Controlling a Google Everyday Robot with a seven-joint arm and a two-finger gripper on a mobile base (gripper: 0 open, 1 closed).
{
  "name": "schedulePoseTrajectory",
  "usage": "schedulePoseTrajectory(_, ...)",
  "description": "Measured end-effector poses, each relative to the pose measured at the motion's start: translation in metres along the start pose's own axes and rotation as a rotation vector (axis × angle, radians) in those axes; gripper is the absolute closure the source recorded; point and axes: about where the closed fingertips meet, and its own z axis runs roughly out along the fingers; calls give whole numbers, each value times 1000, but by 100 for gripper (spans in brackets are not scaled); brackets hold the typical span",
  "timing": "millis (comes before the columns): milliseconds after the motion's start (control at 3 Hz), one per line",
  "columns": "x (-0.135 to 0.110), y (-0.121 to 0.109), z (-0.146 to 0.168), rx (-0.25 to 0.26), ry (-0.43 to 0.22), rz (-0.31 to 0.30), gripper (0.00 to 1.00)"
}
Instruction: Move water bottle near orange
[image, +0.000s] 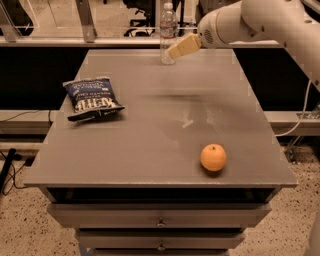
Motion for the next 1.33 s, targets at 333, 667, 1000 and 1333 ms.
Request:
schedulePoseTrajectory(333, -17, -26, 48, 11, -110, 107, 0)
schedulePoseTrajectory(667, -30, -29, 70, -19, -156, 159, 0)
schedulePoseTrajectory(1000, -52, -26, 98, -51, -206, 181, 0)
schedulePoseTrajectory(1333, -60, -30, 114, -45, -229, 173, 0)
